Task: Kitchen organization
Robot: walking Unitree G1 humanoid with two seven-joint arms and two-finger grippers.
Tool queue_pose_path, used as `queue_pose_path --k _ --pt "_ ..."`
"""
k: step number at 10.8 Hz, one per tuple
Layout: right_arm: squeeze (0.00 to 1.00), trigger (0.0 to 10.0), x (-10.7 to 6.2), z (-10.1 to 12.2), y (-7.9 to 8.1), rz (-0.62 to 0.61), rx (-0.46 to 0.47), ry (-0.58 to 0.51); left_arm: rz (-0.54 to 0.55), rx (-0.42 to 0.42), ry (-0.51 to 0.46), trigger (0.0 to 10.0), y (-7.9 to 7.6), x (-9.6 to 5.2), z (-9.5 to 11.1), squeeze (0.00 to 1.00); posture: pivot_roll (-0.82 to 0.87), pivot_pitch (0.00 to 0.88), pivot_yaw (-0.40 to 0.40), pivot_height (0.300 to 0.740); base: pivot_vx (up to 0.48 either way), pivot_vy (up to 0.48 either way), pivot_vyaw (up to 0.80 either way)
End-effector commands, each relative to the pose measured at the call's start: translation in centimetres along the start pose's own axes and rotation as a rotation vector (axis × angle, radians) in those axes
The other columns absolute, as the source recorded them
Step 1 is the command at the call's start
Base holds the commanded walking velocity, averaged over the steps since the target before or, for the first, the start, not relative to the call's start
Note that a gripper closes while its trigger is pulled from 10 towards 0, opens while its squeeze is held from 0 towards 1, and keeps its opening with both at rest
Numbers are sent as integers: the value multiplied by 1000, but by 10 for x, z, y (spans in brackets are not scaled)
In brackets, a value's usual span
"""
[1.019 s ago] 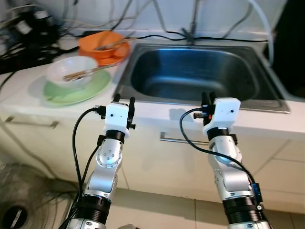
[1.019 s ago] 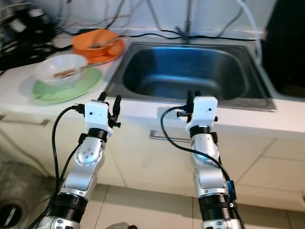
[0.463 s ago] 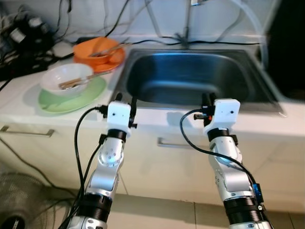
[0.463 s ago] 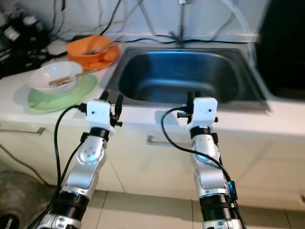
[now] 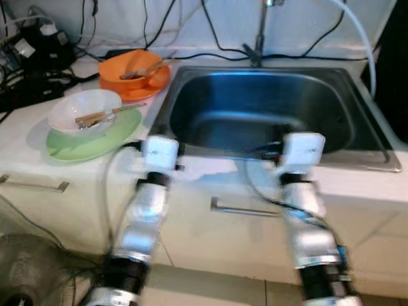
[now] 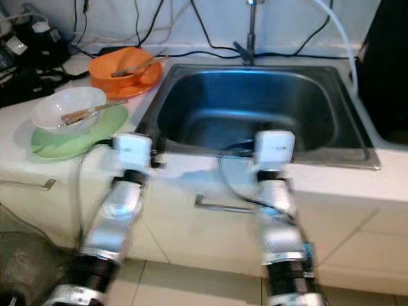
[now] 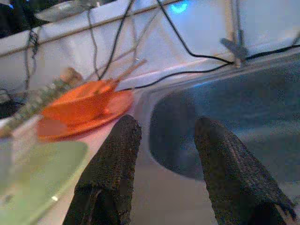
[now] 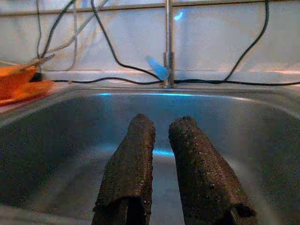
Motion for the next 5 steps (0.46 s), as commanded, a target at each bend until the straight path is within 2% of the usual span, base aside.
queue_pose_path --k 1,2,5 --pt "0 10000 0 4 -10 -25 -12 -10 -5 -19 -15 10000 -6 2 6 0 43 0 86 740 304 0 0" --pt "0 10000 0 4 -11 -29 -17 -9 -11 -20 -20 10000 -8 2 7 0 42 0 87 740 304 0 0" --pt "0 10000 0 4 -12 -29 -24 -9 -47 -13 -57 10000 -17 1 14 0 42 0 84 740 0 0 535"
Point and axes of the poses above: a point about 5 cm out from each wrist's last joint towards the gripper, its own x axis pointing out of the wrist towards the gripper, its own z axis along the axis of the wrist's last joint, y = z × x, the point moved 6 cm from there along x, pointing out of the wrist towards the gripper, and after that the axes turned 15 degrees about x, right-handed, at the moved point
